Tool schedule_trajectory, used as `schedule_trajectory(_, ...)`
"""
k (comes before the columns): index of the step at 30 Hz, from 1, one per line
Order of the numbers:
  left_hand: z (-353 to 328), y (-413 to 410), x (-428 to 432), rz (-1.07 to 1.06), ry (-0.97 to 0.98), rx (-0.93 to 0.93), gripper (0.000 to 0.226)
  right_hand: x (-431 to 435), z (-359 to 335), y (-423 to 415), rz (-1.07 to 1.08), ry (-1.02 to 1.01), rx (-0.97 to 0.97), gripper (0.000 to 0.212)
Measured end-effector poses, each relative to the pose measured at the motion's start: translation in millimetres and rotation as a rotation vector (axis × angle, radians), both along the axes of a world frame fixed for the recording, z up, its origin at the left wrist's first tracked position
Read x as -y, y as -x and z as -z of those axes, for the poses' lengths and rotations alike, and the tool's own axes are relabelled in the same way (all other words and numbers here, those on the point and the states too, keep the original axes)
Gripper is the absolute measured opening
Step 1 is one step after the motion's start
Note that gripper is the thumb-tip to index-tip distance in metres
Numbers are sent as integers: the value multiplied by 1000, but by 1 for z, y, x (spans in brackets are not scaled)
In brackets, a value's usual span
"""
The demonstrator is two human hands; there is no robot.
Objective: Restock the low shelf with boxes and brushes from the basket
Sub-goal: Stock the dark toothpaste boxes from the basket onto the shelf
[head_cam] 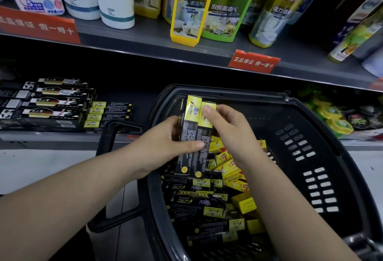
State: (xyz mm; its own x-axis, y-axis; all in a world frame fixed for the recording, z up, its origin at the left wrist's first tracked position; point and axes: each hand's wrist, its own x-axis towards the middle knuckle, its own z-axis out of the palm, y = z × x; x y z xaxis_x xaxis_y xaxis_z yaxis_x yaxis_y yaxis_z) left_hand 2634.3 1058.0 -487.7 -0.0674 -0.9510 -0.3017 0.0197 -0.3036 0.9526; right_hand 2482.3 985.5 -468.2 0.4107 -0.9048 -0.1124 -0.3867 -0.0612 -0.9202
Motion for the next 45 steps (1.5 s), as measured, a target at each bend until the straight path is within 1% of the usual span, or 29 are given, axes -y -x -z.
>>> schedule_trajectory(3, 2, 0, 0, -45, -43, 25, 59, 4, 16, 8, 14, -172, 87, 46)
schedule_trajectory(4, 2, -1, 0, -55, -53, 33, 59, 7, 22, 13, 13, -193, 38, 42)
schedule_trajectory(5, 2, -2, 1, -66, -63, 40, 61, 8, 28, 19, -23, -167, -96, 34)
schedule_trajectory(6, 2, -4, 2, -78, -75, 39, 64, 8, 36, 26, -97, -111, -296, 26)
schedule_trajectory(7, 1, -4, 3, -87, -85, 21, 67, 7, 46, 32, -198, -67, -513, 22)
schedule_trajectory(8, 0, -5, 3, -90, -95, -7, 72, 4, 57, 37, -303, -40, -699, 25)
schedule_trajectory(9, 0, -6, 3, -89, -106, -36, 75, 0, 67, 40, -381, -21, -826, 33)
schedule_trajectory(10, 0, -6, 4, -88, -118, -59, 76, -3, 73, 43, -411, -11, -885, 39)
schedule_trajectory(13, -1, -8, 3, -93, -132, -109, 60, -2, 72, 43, -423, -21, -849, 49)
schedule_trajectory(15, -3, -9, 3, -95, -127, -118, 50, 1, 71, 45, -514, 7, -900, 55)
schedule_trajectory(17, -5, -10, 1, -94, -122, -126, 48, 0, 72, 46, -566, 59, -951, 52)
schedule_trajectory(18, -5, -12, 0, -94, -120, -126, 50, -1, 71, 46, -560, 60, -935, 48)
schedule_trajectory(19, -6, -13, -1, -95, -117, -126, 53, -2, 67, 47, -524, 13, -854, 43)
schedule_trajectory(20, -7, -15, -2, -96, -114, -123, 55, -2, 59, 48, -468, -71, -703, 38)
schedule_trajectory(21, -8, -16, -3, -100, -107, -117, 57, -1, 47, 48, -402, -152, -510, 34)
schedule_trajectory(22, -9, -18, -3, -106, -97, -108, 57, 1, 34, 48, -331, -183, -325, 33)
schedule_trajectory(24, -11, -20, -5, -131, -67, -95, 52, 5, 7, 44, -202, -113, -75, 25)
schedule_trajectory(26, -12, -21, -6, -158, -50, -103, 45, 7, -16, 31, -105, -62, 76, 10)
schedule_trajectory(27, -12, -21, -6, -163, -50, -121, 44, 6, -24, 22, -71, -46, 96, 10)
schedule_trajectory(30, -13, -21, -7, -157, -51, -217, 44, 2, -30, -7, 18, -23, 63, 30)
schedule_trajectory(32, -12, -19, -7, -175, -53, -270, 38, -3, -26, -25, 60, 9, 53, 40)
schedule_trajectory(34, -10, -16, -7, -202, -55, -285, 31, -7, -20, -37, 119, -18, 72, 42)
schedule_trajectory(35, -10, -15, -7, -210, -55, -286, 31, -8, -17, -41, 141, -31, 77, 40)
schedule_trajectory(36, -10, -14, -8, -214, -53, -284, 35, -9, -14, -45, 155, -38, 81, 37)
schedule_trajectory(38, -10, -11, -8, -230, -51, -270, 58, -11, -9, -52, 178, -85, 107, 31)
schedule_trajectory(40, -12, -10, -7, -269, -62, -223, 78, -12, -7, -55, 205, -154, 133, 30)
schedule_trajectory(41, -13, -9, -6, -286, -66, -203, 83, -12, -8, -55, 207, -179, 146, 32)
schedule_trajectory(42, -14, -9, -5, -297, -69, -192, 86, -13, -9, -55, 204, -204, 156, 36)
schedule_trajectory(45, -16, -6, -4, -290, -80, -168, 85, -13, -10, -49, 171, -301, 185, 62)
